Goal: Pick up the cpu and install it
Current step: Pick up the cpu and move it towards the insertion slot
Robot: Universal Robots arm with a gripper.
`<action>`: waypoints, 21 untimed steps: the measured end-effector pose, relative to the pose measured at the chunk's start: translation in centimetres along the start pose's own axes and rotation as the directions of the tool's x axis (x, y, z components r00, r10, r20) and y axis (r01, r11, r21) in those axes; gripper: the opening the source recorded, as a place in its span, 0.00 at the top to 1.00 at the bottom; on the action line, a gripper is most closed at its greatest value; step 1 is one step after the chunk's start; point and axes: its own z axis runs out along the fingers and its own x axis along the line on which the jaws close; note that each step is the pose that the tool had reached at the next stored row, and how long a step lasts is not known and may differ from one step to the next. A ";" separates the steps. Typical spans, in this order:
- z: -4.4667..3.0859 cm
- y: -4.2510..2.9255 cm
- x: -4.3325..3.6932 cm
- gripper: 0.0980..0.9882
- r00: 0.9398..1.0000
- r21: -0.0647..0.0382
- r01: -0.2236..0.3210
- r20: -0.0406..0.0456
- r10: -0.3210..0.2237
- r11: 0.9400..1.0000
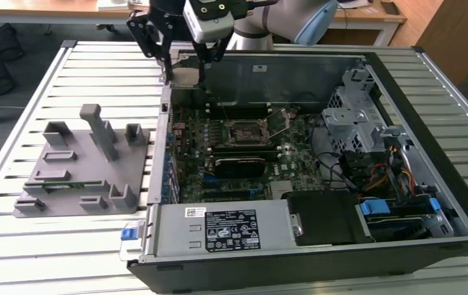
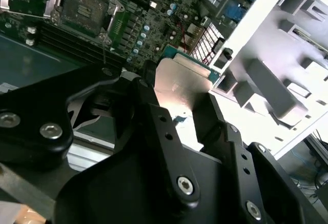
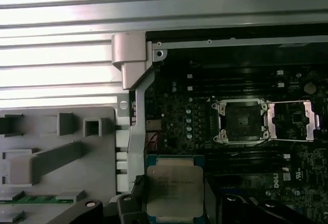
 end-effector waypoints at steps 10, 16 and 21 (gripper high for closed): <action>-0.08 0.23 -3.42 0.51 1.000 0.000 0.000 0.000 0.000 1.000; -0.13 0.38 -5.31 0.51 1.000 0.000 0.000 0.000 0.000 1.000; -0.15 0.61 -6.53 0.51 1.000 0.000 0.000 0.000 0.000 1.000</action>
